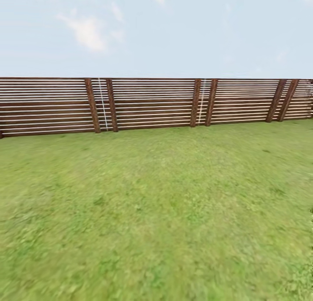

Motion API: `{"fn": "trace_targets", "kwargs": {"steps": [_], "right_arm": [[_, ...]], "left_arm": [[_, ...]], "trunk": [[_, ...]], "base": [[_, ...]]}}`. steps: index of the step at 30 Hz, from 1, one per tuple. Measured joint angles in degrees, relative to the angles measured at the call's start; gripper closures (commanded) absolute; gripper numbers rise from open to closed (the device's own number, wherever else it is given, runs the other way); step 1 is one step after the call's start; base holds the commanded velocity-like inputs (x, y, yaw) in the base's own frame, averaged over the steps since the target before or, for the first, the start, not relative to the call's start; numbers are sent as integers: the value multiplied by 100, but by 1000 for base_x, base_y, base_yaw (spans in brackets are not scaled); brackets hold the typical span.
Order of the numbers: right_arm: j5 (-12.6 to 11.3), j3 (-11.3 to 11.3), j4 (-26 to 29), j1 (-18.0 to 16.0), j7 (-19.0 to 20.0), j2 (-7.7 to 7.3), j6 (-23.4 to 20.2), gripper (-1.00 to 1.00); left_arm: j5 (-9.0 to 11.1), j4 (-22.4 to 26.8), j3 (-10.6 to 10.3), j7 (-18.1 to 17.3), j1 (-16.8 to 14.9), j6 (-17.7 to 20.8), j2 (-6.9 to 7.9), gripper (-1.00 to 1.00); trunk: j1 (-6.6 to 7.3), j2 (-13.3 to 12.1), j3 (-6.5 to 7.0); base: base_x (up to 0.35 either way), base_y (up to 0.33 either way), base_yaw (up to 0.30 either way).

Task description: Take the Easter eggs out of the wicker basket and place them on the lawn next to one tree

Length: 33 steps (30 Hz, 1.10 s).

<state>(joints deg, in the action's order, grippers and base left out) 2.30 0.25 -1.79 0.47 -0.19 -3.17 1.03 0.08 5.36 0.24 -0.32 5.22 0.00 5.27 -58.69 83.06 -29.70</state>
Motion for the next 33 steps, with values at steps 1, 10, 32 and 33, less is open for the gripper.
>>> {"fn": "trace_targets", "kwargs": {"steps": [1,10,32,33], "right_arm": [[0,0,0,0,1,0,0,-100],[-2,0,-2,-1,-5,0,0,-100],[8,0,-45,0,20,-6,-4,-100],[8,0,-48,0,22,-7,-4,-100]], "left_arm": [[0,0,0,0,0,0,0,-100],[0,-1,0,0,1,0,0,-100],[0,-4,0,0,0,0,-2,-100],[0,-4,0,0,0,0,-1,-100]], "trunk": [[0,0,0],[0,0,0],[0,0,6],[0,0,6]], "base": [[335,0,-253],[335,0,-97],[335,0,-79],[335,0,-256]]}}
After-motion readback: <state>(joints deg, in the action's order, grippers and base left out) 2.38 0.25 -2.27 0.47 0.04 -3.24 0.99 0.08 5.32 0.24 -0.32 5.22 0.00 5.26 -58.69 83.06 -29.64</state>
